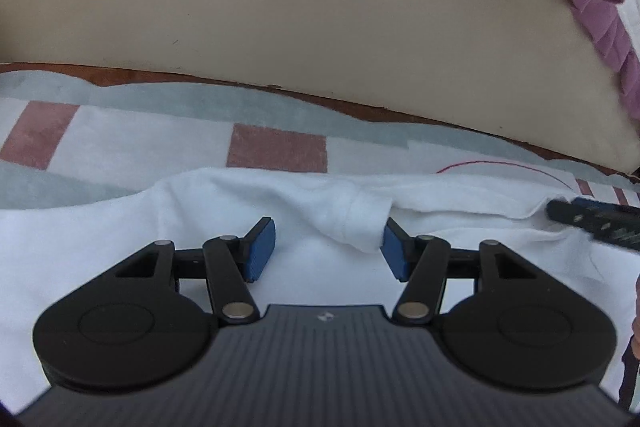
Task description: Fold clothes
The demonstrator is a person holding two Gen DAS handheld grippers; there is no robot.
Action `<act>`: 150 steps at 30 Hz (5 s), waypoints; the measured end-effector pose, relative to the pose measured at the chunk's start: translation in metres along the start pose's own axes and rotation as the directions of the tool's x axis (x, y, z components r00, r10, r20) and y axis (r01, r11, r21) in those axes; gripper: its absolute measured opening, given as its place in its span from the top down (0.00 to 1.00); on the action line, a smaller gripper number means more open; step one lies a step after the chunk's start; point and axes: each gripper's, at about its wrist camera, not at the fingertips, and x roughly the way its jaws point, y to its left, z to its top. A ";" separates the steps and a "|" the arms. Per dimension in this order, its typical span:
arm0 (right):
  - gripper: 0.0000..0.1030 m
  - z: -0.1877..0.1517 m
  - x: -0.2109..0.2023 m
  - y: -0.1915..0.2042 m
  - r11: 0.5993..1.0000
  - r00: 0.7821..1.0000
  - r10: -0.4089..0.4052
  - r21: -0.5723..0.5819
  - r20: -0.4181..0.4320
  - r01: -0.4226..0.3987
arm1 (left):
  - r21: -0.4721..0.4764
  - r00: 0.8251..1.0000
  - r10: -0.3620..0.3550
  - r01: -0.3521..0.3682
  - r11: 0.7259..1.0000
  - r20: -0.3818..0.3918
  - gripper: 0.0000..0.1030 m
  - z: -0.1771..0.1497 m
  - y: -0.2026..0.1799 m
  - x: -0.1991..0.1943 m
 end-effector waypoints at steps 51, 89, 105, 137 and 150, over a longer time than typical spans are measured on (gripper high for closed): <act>0.34 -0.002 0.013 0.075 0.983 0.998 0.048 -0.179 0.027 -0.042 | -0.067 0.971 -0.215 0.223 0.973 0.105 0.80 0.042 0.028 -0.001; 0.34 -0.094 -0.170 -0.180 0.893 0.997 -0.037 0.445 -0.074 0.066 | 0.362 0.996 -0.083 0.087 0.928 -0.027 0.66 0.005 -0.123 -0.028; 0.34 -0.190 -0.182 -0.372 0.405 0.980 -0.157 0.897 -0.121 0.176 | 0.539 0.962 -0.211 0.273 0.797 -0.174 0.66 -0.123 -0.304 -0.048; 0.94 -0.151 -0.165 -0.349 0.645 0.823 -0.558 0.567 -0.109 0.512 | 0.487 0.962 -0.167 0.255 0.835 -0.217 0.58 -0.118 -0.274 -0.061; 0.94 -0.071 -0.202 -0.199 0.887 0.931 -0.180 0.462 0.319 0.014 | 0.353 0.979 -0.204 0.196 0.915 -0.015 0.60 -0.083 -0.194 -0.131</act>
